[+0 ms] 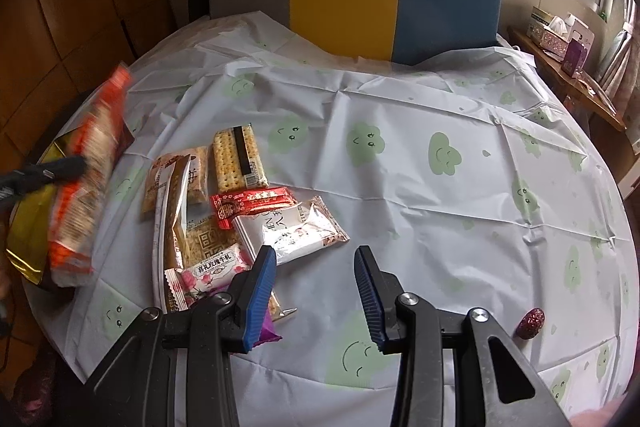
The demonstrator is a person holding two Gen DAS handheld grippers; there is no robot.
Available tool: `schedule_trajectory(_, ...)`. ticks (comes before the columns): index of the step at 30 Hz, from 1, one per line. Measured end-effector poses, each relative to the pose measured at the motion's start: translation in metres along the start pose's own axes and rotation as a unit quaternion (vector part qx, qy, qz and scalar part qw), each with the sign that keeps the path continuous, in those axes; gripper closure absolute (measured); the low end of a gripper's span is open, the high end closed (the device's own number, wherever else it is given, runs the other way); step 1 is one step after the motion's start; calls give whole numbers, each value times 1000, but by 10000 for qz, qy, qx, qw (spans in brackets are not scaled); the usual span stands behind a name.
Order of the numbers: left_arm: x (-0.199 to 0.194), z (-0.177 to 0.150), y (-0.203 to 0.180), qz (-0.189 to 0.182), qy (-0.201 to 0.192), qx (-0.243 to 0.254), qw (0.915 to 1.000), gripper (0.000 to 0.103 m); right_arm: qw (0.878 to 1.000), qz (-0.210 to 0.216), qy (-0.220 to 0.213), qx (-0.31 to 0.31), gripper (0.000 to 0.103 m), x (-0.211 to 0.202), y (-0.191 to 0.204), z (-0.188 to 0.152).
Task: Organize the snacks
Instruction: 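Lower the red-orange bag into the gold box and open the left gripper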
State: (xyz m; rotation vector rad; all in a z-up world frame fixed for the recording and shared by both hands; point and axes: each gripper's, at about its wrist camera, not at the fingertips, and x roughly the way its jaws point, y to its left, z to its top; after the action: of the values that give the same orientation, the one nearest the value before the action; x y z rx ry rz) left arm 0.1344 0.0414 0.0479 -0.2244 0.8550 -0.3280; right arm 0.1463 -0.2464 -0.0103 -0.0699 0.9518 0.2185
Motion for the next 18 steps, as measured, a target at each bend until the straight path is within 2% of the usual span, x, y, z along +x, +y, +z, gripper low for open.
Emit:
schedule_trajectory(7,-58,9,28,-66,-714,-393,9966,87,9988,476,-117,-70,62,-7,11,-1)
schedule_trajectory(10,-77,13,44,54,-932,-571,9940,87,9979,633,-95,-99,62,-7,16,-2)
schedule_trajectory(12,-89,16,55,202,-1019,-636,9926,87,9971,759,-37,-103,62,-5,19,-3)
schedule_trajectory(15,-98,17,71,679,-1088,-674,9895,87,9955,939,9,-157,62,-4,26,-5)
schedule_trajectory(18,-98,15,91,1001,-1052,-810,9861,87,9944,1022,23,-264,62,-4,35,-6)
